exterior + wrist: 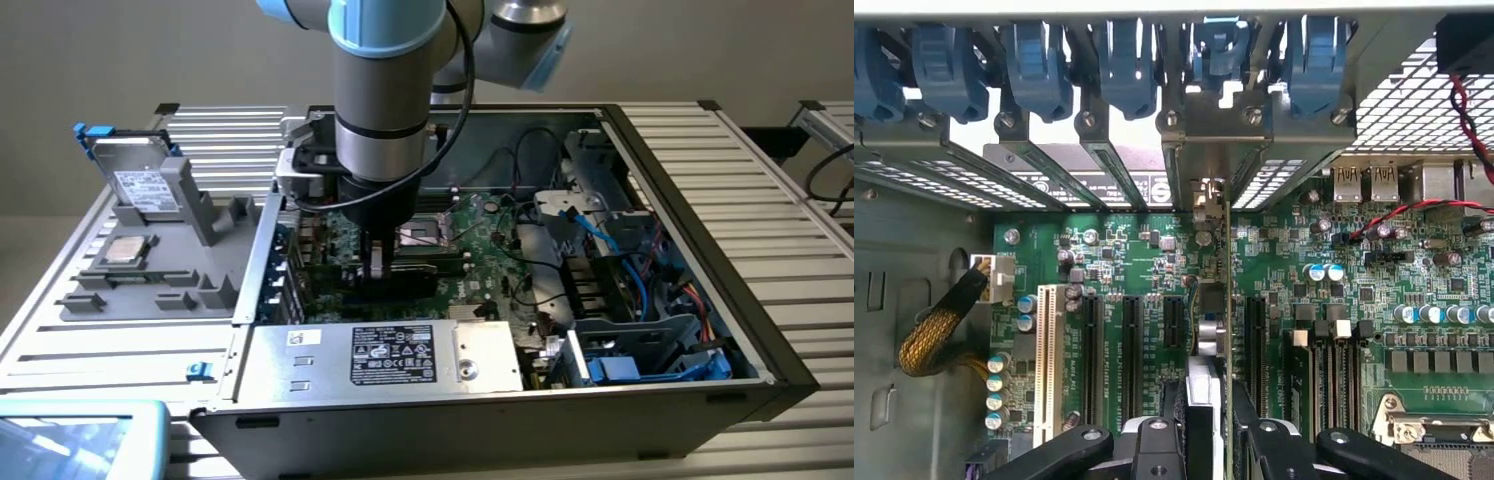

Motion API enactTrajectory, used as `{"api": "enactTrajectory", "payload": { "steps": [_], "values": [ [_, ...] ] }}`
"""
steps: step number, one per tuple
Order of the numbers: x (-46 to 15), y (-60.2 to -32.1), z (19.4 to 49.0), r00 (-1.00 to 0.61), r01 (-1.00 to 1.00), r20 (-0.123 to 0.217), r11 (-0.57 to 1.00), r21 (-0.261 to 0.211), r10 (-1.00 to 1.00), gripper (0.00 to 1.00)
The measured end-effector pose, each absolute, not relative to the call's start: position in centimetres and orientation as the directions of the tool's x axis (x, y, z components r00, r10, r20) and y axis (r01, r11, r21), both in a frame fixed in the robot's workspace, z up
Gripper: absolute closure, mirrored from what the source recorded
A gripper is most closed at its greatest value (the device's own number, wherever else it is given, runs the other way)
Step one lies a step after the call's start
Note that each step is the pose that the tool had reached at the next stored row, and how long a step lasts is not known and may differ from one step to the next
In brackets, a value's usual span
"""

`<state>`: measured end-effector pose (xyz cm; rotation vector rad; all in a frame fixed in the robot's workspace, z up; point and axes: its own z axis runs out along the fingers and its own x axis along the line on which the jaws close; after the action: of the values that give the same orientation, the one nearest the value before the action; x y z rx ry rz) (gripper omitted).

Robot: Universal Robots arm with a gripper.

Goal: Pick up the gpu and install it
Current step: 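Insert the gpu into the slot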

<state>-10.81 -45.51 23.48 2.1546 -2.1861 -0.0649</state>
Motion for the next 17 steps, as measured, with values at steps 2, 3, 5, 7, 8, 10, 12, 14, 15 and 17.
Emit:
{"api": "enactTrajectory", "payload": {
  "steps": [2,3,5,7,8,10,12,14,15,17],
  "values": [
    [-10.81,-45.51,23.55,-0.014,-0.997,0.021,0.015,0.08,-1.0,0.69],
    [-10.8,-45.51,23.55,-0.014,-0.997,0.021,0.015,0.08,-1.0,0.64],
    [-10.79,-45.51,23.56,-0.014,-0.997,0.021,0.015,0.08,-1.0,0.64],
    [-10.79,-45.51,23.58,-0.014,-0.997,0.021,0.015,0.079,-1.0,0.64],
    [-10.79,-45.51,23.57,-0.014,-0.997,0.021,0.015,0.079,-1.0,0.64],
    [-10.79,-45.51,23.57,-0.014,-0.997,0.021,0.015,0.079,-1.0,0.64],
    [-10.78,-45.51,23.57,-0.013,-0.997,0.021,0.015,0.079,-1.0,0.64],
    [-10.78,-45.51,23.57,-0.014,-0.997,0.021,0.015,0.078,-1.0,0.64],
    [-10.78,-45.51,23.57,-0.014,-0.997,0.021,0.015,0.077,-1.0,0.62],
    [-10.78,-45.51,23.57,-0.014,-0.997,0.021,0.015,0.075,-1.0,0.62]
  ]
}}
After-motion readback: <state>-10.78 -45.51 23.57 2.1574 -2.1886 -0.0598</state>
